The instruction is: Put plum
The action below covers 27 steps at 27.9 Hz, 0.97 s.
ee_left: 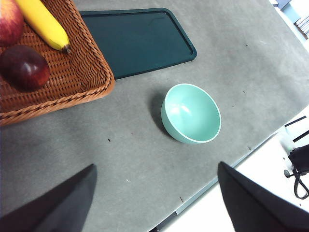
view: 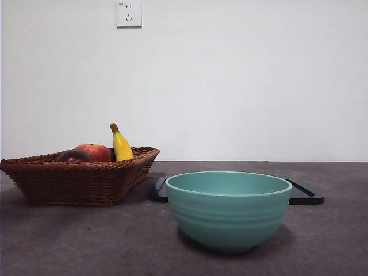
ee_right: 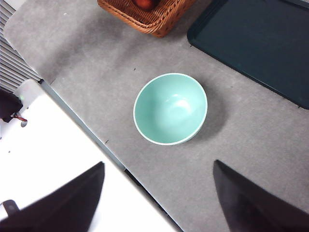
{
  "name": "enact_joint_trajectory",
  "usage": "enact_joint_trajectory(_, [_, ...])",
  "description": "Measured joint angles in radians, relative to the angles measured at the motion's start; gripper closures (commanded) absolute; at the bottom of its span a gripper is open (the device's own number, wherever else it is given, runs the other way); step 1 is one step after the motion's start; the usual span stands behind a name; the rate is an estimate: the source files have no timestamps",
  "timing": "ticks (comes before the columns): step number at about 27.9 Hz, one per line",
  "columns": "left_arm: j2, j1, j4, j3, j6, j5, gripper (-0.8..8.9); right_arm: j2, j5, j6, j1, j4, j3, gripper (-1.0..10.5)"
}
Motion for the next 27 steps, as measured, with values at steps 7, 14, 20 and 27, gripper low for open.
enact_joint_trajectory(7, [0.009,0.0,0.042,0.0,-0.014,-0.031,3.99,0.0,0.0,0.0,0.0,0.0,0.0,5.6])
enact_joint_trajectory(14, [0.082,0.0,0.134,0.0,-0.038,-0.101,4.0,0.0,0.0,0.0,0.0,0.0,0.0,5.6])
enact_joint_trajectory(20, [0.206,-0.027,0.24,0.022,-0.071,-0.148,4.04,0.0,0.0,0.0,0.0,0.001,0.0,5.6])
enact_joint_trajectory(27, [0.393,-0.079,0.292,0.092,-0.076,-0.273,4.04,0.0,0.0,0.0,0.0,0.003,0.0,5.6])
